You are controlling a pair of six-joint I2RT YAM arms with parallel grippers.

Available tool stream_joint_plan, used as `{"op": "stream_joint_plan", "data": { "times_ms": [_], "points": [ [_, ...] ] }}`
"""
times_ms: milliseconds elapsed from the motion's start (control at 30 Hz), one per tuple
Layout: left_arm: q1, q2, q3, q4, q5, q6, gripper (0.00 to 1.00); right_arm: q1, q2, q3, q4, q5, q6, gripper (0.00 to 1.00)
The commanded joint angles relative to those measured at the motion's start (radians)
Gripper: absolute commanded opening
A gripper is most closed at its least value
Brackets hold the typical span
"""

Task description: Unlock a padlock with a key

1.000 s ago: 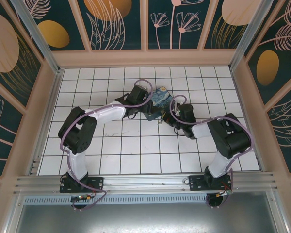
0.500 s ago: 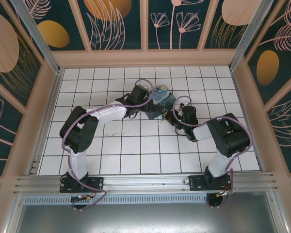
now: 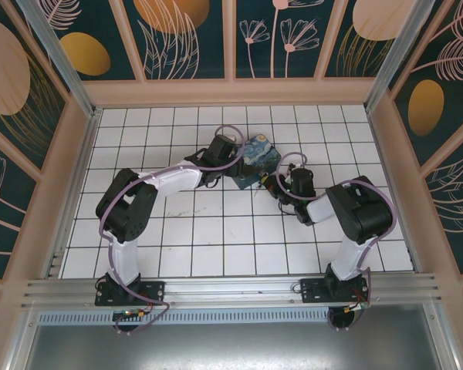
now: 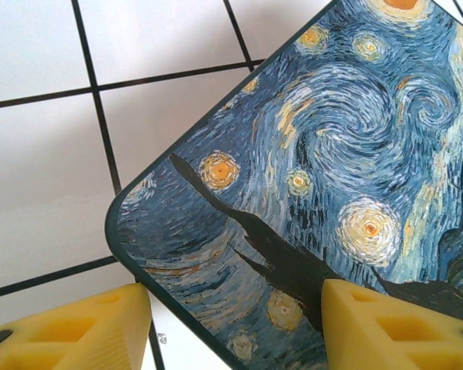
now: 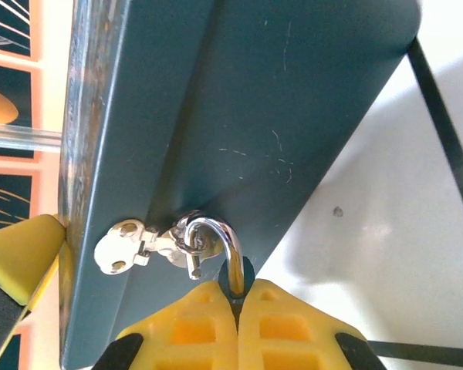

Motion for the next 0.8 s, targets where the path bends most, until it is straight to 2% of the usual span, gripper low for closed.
{"op": "stream_joint_plan", "data": {
  "times_ms": [0, 267, 567, 767],
  "points": [
    [0.005, 0.118, -0.07, -0.273, -0.012, 0.07, 0.58, -0.055, -0.009, -0.007, 0.076, 0.067, 0.017, 0.0],
    [0.003, 0.126, -0.064, -0.274, 0.0, 0.069, 0.57, -0.099, -0.002, 0.102, -0.041, 0.011, -0.037, 0.0],
    [0.002, 0.136, -0.066, -0.275, 0.001, 0.074, 0.57, -0.124, 0.038, 0.076, -0.036, 0.005, -0.062, 0.0],
    [0.002, 0.147, -0.066, -0.277, 0.002, 0.078, 0.56, -0.18, 0.056, 0.15, -0.178, -0.028, -0.139, 0.0]
  ]
}}
